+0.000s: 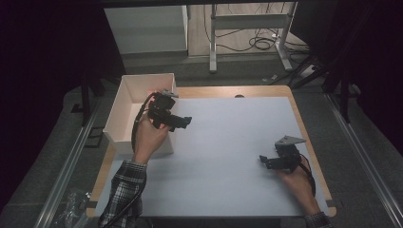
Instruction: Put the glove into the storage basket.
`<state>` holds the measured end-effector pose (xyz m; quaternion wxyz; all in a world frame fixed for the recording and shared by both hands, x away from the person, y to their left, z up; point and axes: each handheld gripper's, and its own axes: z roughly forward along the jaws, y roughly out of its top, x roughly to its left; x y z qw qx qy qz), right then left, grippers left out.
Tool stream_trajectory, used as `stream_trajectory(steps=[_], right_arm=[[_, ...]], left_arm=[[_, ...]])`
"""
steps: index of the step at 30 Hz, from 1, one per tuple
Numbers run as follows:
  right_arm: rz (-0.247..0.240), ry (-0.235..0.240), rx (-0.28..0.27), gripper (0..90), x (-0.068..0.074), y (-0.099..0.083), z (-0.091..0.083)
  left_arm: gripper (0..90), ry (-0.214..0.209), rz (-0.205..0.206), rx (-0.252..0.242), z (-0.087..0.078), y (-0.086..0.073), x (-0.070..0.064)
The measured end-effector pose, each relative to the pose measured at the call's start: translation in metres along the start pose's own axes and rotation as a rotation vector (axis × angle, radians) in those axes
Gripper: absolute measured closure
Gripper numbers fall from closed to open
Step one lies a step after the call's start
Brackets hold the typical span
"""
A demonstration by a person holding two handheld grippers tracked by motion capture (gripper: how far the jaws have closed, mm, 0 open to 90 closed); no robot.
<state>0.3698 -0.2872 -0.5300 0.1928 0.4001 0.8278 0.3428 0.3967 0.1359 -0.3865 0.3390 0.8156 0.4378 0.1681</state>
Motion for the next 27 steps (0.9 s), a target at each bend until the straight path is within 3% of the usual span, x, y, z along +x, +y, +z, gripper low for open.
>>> stream_trajectory(steps=[27], right_arm=[[0.002,0.000,0.001,16.3,0.000,0.000,0.000]], left_arm=[[2.4,-0.122,0.077,-0.029,0.026,-0.005,-0.045]])
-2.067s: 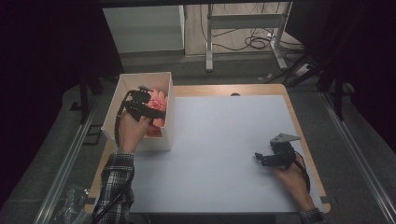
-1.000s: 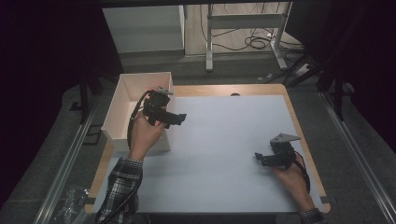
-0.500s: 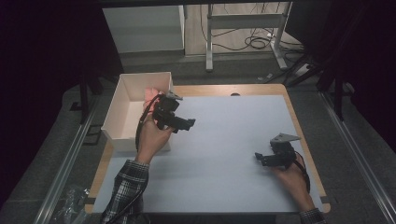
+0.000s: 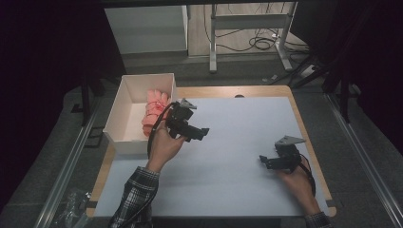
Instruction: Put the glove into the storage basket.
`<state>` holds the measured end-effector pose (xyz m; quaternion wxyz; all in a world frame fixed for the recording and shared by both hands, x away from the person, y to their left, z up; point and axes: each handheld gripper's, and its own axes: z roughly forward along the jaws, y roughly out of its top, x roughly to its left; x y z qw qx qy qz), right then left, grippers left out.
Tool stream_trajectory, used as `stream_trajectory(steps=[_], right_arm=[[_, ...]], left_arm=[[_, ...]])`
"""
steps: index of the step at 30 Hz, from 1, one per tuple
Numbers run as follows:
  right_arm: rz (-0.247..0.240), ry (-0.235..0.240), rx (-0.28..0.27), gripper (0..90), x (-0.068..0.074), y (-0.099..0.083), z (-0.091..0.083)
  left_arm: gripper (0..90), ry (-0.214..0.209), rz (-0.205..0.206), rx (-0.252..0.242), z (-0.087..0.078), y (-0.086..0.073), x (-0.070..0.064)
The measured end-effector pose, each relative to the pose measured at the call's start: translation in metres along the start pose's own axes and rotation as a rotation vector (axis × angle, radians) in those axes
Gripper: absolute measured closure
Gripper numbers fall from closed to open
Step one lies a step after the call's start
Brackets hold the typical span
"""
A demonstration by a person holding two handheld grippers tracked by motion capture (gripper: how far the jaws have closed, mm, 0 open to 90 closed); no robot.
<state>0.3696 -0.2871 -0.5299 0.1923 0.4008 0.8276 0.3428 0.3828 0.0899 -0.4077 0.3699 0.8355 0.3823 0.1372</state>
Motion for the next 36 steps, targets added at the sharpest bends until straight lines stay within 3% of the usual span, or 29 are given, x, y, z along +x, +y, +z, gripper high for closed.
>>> stream_trajectory(steps=[24,36], right_arm=[[-0.001,0.000,-0.001,16.2,0.000,0.000,0.000],[-0.002,0.000,-0.001,16.2,0.000,0.000,0.000]], left_arm=[[2.4,-0.070,0.066,-0.029,0.024,-0.026,-0.037],[2.4,-0.086,0.087,-0.034,0.029,-0.044,-0.046]])
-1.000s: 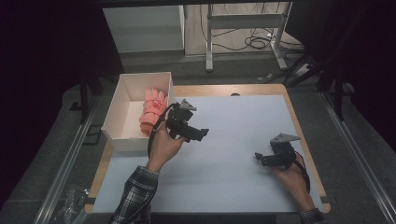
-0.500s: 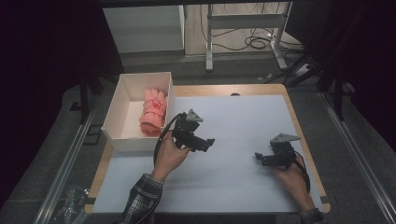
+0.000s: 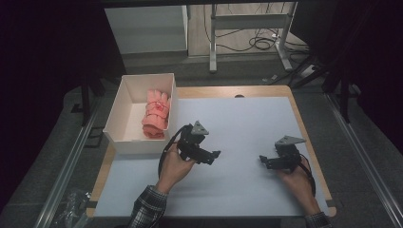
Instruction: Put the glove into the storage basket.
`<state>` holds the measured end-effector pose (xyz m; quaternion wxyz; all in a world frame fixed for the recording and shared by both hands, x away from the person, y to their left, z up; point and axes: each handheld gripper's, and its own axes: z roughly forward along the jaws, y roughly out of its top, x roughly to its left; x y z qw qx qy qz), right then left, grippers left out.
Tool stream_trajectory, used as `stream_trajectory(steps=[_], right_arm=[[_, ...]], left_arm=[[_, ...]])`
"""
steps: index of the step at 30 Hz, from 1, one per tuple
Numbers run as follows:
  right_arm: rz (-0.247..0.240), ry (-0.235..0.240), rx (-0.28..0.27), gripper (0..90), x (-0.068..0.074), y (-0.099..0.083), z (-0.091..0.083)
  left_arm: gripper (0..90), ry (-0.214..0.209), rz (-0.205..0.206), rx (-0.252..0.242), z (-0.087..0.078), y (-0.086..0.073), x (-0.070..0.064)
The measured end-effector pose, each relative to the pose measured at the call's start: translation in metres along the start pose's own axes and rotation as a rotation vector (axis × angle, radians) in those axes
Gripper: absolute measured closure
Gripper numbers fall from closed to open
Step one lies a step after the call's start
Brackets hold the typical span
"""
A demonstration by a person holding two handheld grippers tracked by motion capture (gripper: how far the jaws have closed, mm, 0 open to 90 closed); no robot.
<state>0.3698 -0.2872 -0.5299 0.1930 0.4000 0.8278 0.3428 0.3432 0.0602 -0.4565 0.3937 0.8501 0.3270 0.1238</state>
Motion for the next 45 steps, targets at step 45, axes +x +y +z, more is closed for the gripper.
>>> stream_trajectory(steps=[45], right_arm=[[0.000,0.000,0.000,16.2,0.000,0.000,0.000]], left_arm=[[2.4,0.014,-0.049,0.041,0.010,-0.079,0.010]])
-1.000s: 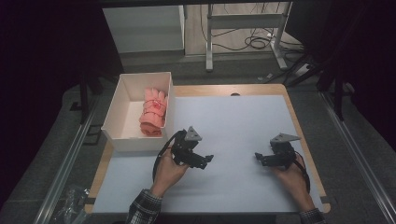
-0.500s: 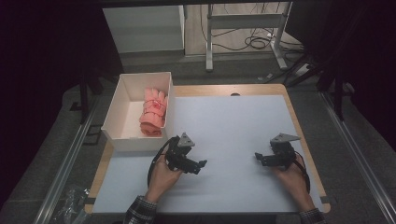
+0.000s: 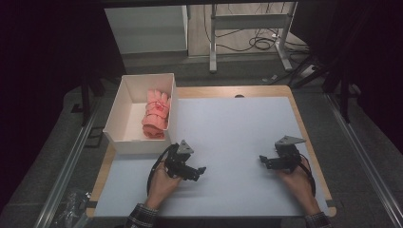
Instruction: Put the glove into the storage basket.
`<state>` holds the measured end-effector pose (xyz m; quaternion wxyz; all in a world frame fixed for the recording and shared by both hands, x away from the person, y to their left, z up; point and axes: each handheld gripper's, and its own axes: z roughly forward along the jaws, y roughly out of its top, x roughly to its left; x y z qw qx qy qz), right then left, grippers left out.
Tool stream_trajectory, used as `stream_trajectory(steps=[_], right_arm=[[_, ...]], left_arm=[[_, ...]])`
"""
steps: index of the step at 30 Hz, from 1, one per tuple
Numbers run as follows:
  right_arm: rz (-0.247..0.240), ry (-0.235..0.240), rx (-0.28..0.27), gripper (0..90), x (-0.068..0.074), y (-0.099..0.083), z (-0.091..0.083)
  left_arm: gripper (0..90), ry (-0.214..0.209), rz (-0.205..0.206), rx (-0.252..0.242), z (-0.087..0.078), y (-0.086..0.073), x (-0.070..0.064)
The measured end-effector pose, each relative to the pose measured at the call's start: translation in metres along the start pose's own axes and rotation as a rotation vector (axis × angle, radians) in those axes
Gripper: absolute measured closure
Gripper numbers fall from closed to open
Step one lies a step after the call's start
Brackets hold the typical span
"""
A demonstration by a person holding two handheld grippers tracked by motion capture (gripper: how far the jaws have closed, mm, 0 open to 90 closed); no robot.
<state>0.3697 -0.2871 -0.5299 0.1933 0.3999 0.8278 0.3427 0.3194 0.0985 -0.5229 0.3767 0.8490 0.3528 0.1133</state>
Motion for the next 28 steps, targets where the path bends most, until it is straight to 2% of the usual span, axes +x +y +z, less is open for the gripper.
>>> stream_trajectory(steps=[8,16,19,28], right_arm=[[0.000,0.000,0.000,16.2,0.000,0.000,0.000],[-0.001,0.000,0.000,16.2,0.000,0.000,0.000],[-0.001,0.000,0.000,16.2,0.000,0.000,0.000],[-0.001,0.000,0.002,16.1,0.000,0.000,0.000]], left_arm=[[2.3,-0.001,0.003,0.011,0.008,-0.008,0.001],[1.8,0.017,0.018,0.022,0.017,-0.016,0.001],[1.5,0.029,0.031,0.040,0.019,-0.015,-0.001],[0.5,0.030,0.022,0.050,0.020,-0.015,-0.001]])
